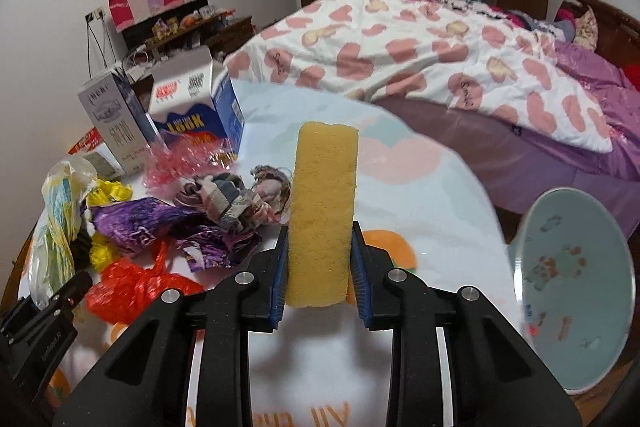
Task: Collect trash
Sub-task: 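Grasp the yellow-blue plastic bag with left tool while right tool grasps yellow sponge, then carry the yellow sponge and plastic bag toward the blue bin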
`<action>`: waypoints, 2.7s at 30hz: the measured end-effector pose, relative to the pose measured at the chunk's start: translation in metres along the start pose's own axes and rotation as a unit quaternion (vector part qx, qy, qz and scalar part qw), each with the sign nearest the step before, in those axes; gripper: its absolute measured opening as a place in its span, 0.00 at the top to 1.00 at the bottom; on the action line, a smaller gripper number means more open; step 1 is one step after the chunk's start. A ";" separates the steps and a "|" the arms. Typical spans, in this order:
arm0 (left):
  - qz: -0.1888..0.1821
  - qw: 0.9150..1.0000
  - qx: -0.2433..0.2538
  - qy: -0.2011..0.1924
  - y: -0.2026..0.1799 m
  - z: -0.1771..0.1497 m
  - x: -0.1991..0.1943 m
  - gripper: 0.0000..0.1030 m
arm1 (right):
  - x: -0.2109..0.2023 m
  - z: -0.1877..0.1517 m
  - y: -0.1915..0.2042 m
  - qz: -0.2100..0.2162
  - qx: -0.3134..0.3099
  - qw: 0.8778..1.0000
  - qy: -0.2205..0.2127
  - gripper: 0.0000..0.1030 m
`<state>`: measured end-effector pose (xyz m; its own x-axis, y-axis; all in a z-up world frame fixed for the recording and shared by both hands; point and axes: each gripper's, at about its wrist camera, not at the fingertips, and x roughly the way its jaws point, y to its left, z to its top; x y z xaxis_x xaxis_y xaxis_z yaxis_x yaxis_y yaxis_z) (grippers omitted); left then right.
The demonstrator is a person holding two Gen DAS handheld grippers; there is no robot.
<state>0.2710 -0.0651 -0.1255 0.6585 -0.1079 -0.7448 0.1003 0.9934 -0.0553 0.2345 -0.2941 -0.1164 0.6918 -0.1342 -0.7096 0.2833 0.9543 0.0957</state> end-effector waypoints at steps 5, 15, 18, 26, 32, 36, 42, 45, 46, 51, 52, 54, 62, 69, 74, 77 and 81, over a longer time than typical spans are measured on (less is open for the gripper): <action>0.001 1.000 -0.003 -0.022 -0.001 -0.001 -0.026 0.69 | -0.035 -0.005 -0.004 -0.001 -0.005 0.999 -0.033 0.72; -0.017 0.999 0.022 -0.031 -0.021 -0.012 -0.056 0.69 | -0.077 -0.018 -0.011 0.008 -0.017 0.998 -0.057 0.72; -0.020 0.999 0.028 -0.034 -0.027 -0.014 -0.062 0.69 | -0.086 -0.023 -0.016 0.005 -0.016 0.998 -0.062 0.73; -0.034 0.998 0.048 -0.036 -0.047 -0.022 -0.074 0.69 | -0.101 -0.032 -0.037 -0.003 -0.005 0.998 -0.067 0.73; -0.051 0.996 0.069 -0.035 -0.067 -0.028 -0.077 0.69 | -0.109 -0.036 -0.055 -0.015 0.003 0.997 -0.071 0.73; -0.061 0.994 0.082 -0.031 -0.082 -0.032 -0.076 0.69 | -0.113 -0.039 -0.070 -0.026 0.012 0.997 -0.074 0.73; -0.068 0.991 0.110 -0.030 -0.109 -0.035 -0.077 0.69 | -0.116 -0.045 -0.095 -0.039 0.028 0.996 -0.075 0.73; -0.072 0.989 0.125 -0.031 -0.126 -0.037 -0.078 0.69 | -0.117 -0.048 -0.108 -0.048 0.037 0.995 -0.075 0.73; -0.074 0.988 0.130 -0.031 -0.130 -0.037 -0.078 0.69 | -0.117 -0.049 -0.114 -0.052 0.040 0.995 -0.075 0.73; -0.081 0.985 0.151 -0.031 -0.154 -0.041 -0.076 0.69 | -0.118 -0.054 -0.136 -0.071 0.055 0.993 -0.074 0.73; -0.082 0.984 0.154 -0.031 -0.157 -0.041 -0.076 0.69 | -0.119 -0.056 -0.141 -0.076 0.057 0.993 -0.073 0.73; -0.087 0.982 0.162 -0.031 -0.168 -0.042 -0.076 0.69 | -0.119 -0.058 -0.150 -0.084 0.062 0.992 -0.072 0.73; -0.105 0.976 0.189 -0.028 -0.209 -0.045 -0.075 0.69 | -0.118 -0.068 -0.194 -0.117 0.095 0.987 -0.064 0.73; -0.126 0.969 0.213 -0.025 -0.250 -0.049 -0.073 0.69 | -0.115 -0.071 -0.219 -0.134 0.109 0.983 -0.059 0.73; -0.140 0.964 0.226 -0.015 -0.278 -0.052 -0.067 0.69 | -0.109 -0.073 -0.235 -0.145 0.119 0.981 -0.050 0.73; -0.149 0.961 0.232 -0.004 -0.294 -0.055 -0.060 0.69 | -0.104 -0.074 -0.244 -0.150 0.123 0.980 -0.043 0.73; -0.157 0.958 0.242 0.004 -0.311 -0.058 -0.053 0.69 | -0.097 -0.074 -0.253 -0.153 0.127 0.979 -0.034 0.73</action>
<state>0.1616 -0.3663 -0.1071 0.5339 -0.3959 -0.7471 0.6271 0.7781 0.0358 0.0465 -0.5029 -0.1241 0.5884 -0.4295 -0.6850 0.6345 0.7705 0.0619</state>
